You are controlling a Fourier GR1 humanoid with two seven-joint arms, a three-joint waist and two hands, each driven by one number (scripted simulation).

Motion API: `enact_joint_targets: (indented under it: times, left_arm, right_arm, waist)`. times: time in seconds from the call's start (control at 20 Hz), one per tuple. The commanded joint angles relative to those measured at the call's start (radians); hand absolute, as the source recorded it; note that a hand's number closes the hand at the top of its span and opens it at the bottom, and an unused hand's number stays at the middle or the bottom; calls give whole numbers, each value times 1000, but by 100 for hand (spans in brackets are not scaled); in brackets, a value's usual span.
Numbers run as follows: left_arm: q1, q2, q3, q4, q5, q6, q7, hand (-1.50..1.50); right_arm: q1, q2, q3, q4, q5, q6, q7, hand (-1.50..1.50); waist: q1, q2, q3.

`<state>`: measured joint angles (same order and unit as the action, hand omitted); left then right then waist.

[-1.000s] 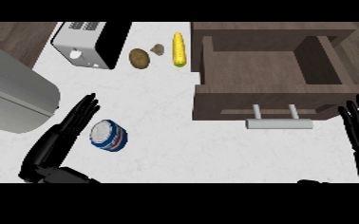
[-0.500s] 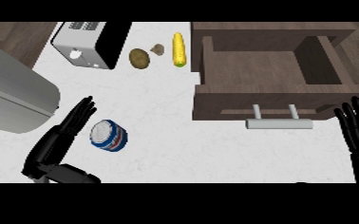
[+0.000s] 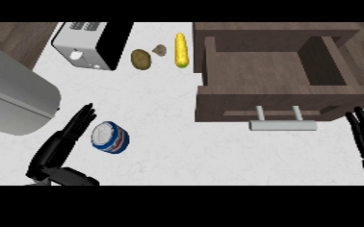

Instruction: Pick up the can, place it into the drawer and close the drawer

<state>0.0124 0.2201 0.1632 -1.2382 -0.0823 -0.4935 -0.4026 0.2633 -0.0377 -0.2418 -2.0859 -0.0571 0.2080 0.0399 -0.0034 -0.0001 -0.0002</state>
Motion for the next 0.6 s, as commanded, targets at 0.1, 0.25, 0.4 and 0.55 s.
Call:
enact_joint_targets:
  times: [0.1,0.25,0.4,0.55]
  left_arm:
    - [-55,-3,0,131,-53,43,-67,-150]
    - [-65,-7,11,146,-21,28,-31,-150]
    - [-97,54,36,303,-50,0,-153,-150]
    - [-130,24,22,269,-37,21,-93,-150]
  right_arm:
    - [50,-12,-46,-50,-45,41,8,-150]
    - [-7,34,21,10,41,-5,-21,-150]
    - [-56,-8,-30,51,1,13,-31,-150]
    - [1,36,29,32,65,4,-45,-150]
  waist:
    - [-3,0,0]
    - [1,0,0]
    - [0,0,0]
    - [0,0,0]
